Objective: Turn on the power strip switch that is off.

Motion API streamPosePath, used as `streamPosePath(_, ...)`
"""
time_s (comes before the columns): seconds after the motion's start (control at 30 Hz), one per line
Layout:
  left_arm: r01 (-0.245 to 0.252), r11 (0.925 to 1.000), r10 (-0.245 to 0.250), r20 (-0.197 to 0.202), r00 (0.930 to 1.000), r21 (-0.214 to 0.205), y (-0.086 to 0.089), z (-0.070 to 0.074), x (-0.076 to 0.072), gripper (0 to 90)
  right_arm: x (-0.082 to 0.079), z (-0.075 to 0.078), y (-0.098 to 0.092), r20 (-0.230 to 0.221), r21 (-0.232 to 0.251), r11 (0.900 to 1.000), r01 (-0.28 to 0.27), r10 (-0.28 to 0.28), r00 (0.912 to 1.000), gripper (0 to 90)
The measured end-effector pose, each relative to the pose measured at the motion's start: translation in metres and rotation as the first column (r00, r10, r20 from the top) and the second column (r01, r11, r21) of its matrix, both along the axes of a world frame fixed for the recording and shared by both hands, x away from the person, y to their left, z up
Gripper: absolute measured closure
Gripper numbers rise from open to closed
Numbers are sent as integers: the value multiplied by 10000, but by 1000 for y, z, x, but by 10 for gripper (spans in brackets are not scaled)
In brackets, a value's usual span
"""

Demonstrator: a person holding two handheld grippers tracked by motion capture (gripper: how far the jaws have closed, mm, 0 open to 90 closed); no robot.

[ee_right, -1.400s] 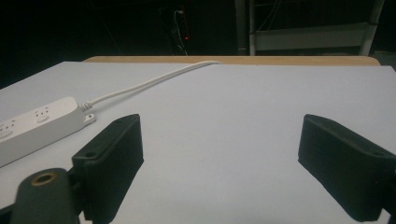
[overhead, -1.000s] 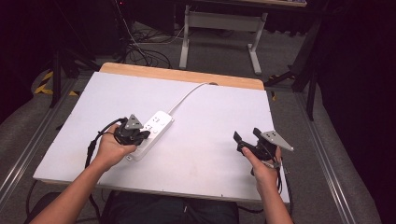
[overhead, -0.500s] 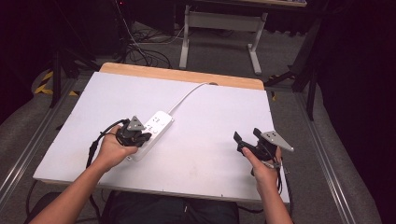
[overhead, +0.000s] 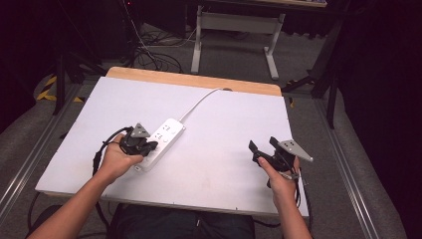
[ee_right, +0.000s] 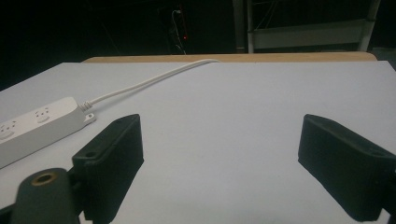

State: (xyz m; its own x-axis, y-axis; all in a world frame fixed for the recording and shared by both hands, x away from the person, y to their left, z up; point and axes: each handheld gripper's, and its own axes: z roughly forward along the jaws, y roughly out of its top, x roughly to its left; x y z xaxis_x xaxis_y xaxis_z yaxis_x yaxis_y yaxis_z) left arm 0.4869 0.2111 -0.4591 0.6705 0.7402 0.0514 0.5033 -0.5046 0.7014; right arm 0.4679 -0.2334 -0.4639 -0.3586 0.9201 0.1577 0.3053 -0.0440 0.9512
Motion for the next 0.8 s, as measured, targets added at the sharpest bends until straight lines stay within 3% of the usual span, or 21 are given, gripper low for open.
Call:
streamPosePath(0.13,-156,9996,154,-72,9999,-242,1,0,2,900,1,0,1,-18,-54,10000,-16,16,10000,145)
streamPosePath(0.23,122,9965,-133,-127,9998,-826,-2,2,1,900,2,0,2,-40,-46,10000,-59,59,10000,145)
streamPosePath(0.3,201,9987,-205,-94,9997,-469,-5,0,1,900,2,0,1,-47,-55,10000,-44,44,10000,145)
streamPosePath(0.4,162,9991,-166,-101,9998,-386,-5,0,1,900,2,0,0,-38,-43,10000,-23,23,10000,145)
streamPosePath(0.5,381,9977,-390,-160,9991,-560,-9,-2,-1,900,1,1,0,-11,23,10000,20,-20,10000,145)
streamPosePath(0.53,393,9985,-393,-6,9992,-369,-11,-2,-2,900,1,1,0,7,19,10000,11,-11,10000,145)
streamPosePath(0.7,379,9984,-379,17,9993,-415,-12,-3,-2,900,-1,1,-1,-11,47,10000,40,-40,10000,145)
streamPosePath(0.8,221,9997,-218,227,9995,-126,-11,-1,-2,900,-1,1,-2,-4,36,10000,53,-53,10000,145)
